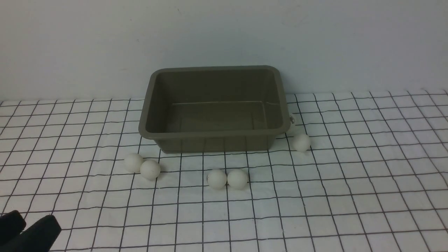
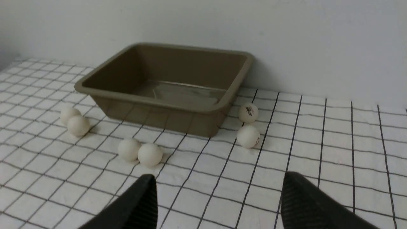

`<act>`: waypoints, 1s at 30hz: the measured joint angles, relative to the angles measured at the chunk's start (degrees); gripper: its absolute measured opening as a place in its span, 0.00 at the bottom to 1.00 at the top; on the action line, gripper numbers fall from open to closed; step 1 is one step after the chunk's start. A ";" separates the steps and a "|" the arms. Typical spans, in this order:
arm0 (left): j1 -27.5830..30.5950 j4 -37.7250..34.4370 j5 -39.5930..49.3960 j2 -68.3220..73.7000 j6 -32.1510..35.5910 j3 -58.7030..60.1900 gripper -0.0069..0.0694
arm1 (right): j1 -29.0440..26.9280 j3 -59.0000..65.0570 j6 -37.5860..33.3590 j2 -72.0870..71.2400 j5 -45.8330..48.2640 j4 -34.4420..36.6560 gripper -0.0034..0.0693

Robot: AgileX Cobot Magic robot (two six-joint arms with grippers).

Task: Put the table tennis balls into the box on the white checkered tablecloth.
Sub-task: 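Reach for and grasp a ping pong ball on the table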

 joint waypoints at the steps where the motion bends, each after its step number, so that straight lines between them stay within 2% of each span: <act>1: 0.00 1.07 0.30 1.52 1.04 -0.94 0.63 | 0.00 -0.08 -1.41 1.76 0.29 0.14 0.70; 9: 0.00 2.90 -1.80 7.96 8.12 -2.24 0.63 | 0.00 -8.27 -12.44 21.51 4.64 1.46 0.70; 12: 0.00 2.90 -3.92 8.63 10.66 -2.24 0.63 | 0.00 -14.20 -18.54 33.48 7.51 5.03 0.70; 17: 0.00 2.90 -6.43 8.77 11.76 -2.24 0.63 | 0.00 -20.67 -23.83 48.50 8.52 8.93 0.69; 24: 0.00 2.90 -6.54 8.77 11.85 -2.24 0.63 | 0.39 -31.14 -25.82 69.78 5.89 8.24 0.68; 30: 0.00 2.90 -6.59 8.77 11.85 -2.24 0.63 | 5.77 -42.79 -24.98 83.97 1.57 5.70 0.68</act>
